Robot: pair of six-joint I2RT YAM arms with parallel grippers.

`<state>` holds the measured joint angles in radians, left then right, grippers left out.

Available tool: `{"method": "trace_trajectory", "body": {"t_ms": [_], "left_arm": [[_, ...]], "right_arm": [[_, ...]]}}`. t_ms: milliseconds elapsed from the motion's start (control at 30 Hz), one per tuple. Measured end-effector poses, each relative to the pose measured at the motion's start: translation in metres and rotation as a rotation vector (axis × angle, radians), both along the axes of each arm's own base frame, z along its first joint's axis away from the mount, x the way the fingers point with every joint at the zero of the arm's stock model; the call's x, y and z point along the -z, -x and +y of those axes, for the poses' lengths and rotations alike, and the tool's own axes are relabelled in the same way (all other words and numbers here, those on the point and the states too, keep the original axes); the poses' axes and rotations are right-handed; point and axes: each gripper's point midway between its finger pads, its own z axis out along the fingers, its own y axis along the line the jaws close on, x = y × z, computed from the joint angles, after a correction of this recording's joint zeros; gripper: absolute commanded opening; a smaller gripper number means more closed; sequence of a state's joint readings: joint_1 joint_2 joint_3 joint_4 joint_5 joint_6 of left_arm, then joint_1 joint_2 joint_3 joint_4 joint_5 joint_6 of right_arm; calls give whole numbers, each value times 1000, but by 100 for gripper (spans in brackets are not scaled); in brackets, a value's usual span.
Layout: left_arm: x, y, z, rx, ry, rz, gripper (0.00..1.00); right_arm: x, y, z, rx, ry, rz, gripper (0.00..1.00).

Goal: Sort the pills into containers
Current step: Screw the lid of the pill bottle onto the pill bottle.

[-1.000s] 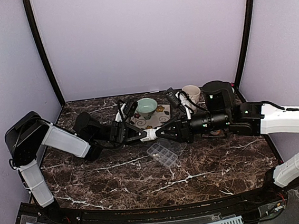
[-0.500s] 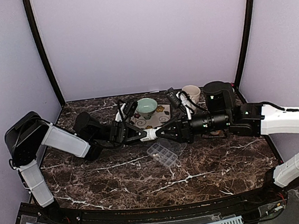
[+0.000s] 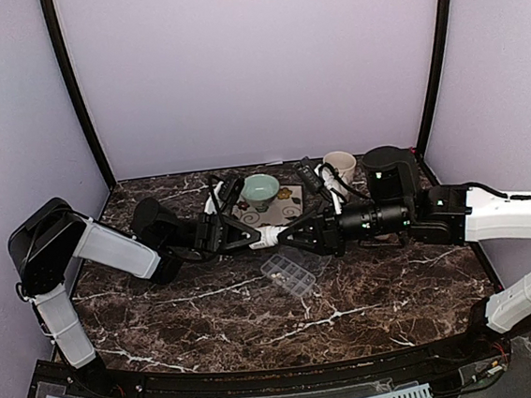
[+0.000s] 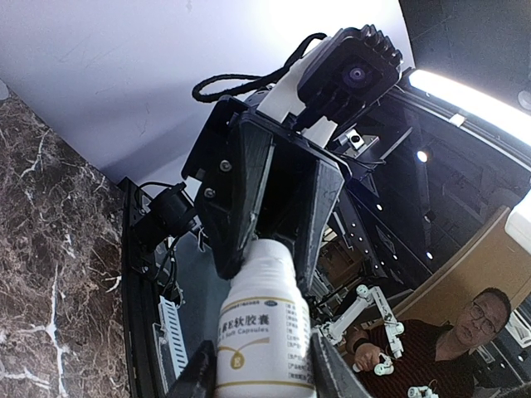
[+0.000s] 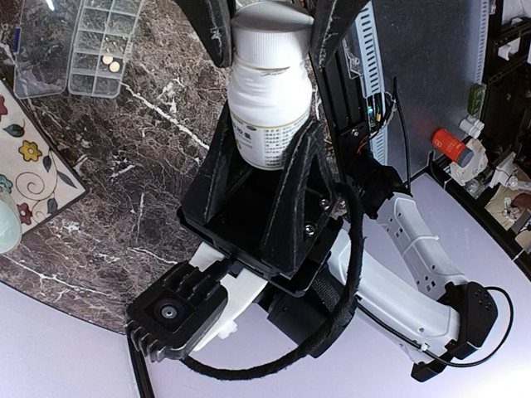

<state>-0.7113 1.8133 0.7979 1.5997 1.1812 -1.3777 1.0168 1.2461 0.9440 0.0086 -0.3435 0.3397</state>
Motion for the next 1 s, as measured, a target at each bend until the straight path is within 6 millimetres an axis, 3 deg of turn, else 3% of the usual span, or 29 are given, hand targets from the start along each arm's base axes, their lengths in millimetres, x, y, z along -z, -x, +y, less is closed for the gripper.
{"method": "trace_trajectory", "body": {"t_ms": [1000], "left_arm": [[0,0,0,1,-2,5,0]], "right_arm": [[-2,-1,1,4,2,-2,0]]}}
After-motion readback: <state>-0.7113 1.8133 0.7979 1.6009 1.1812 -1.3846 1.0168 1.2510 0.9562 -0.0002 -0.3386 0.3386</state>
